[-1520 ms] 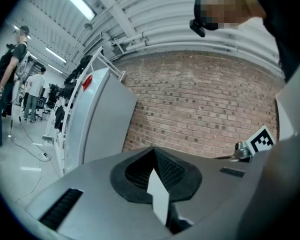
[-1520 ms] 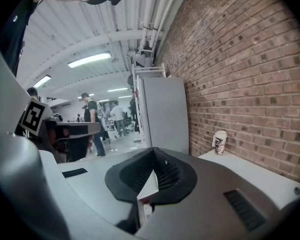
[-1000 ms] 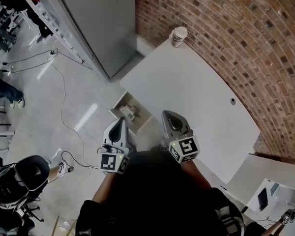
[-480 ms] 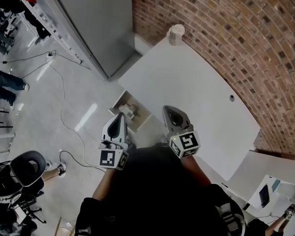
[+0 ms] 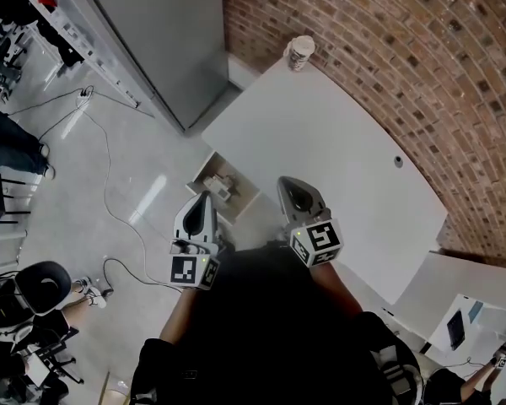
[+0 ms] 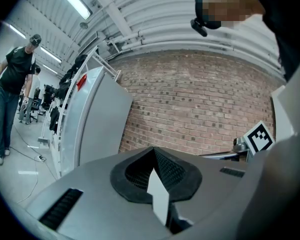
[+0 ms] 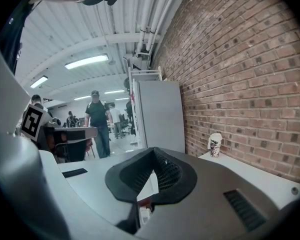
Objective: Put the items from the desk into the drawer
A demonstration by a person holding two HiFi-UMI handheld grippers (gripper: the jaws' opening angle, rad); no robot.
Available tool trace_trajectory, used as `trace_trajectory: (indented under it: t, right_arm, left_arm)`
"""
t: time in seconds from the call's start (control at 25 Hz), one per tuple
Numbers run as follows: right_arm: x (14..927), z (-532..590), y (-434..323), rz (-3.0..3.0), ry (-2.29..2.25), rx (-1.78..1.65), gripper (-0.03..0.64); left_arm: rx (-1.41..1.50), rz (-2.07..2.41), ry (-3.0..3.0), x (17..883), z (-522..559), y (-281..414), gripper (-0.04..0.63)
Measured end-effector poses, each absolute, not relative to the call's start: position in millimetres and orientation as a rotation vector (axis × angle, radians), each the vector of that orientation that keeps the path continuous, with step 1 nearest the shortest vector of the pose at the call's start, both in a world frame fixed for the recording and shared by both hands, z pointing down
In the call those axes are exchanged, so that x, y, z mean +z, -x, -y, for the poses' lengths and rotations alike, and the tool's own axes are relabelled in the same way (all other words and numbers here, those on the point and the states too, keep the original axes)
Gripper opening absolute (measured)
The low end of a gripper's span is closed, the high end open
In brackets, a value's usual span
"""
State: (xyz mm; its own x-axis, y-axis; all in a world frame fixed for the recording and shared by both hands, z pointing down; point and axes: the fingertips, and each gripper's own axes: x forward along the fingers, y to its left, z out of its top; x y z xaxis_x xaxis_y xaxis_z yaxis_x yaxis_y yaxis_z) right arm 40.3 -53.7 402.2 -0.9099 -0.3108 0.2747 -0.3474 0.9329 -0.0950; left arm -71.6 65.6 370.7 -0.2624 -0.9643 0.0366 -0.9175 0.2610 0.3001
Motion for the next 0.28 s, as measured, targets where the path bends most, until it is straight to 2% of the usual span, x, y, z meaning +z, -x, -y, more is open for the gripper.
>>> trace_trajectory:
  t: [0.28]
  right_arm:
    - [402.8,55.3,-39.5,2.834,-0.493,0.221,0.0]
  left_arm:
    - [-0.296,2.319,-1.775,375.0,-66.6,72.2,0.002]
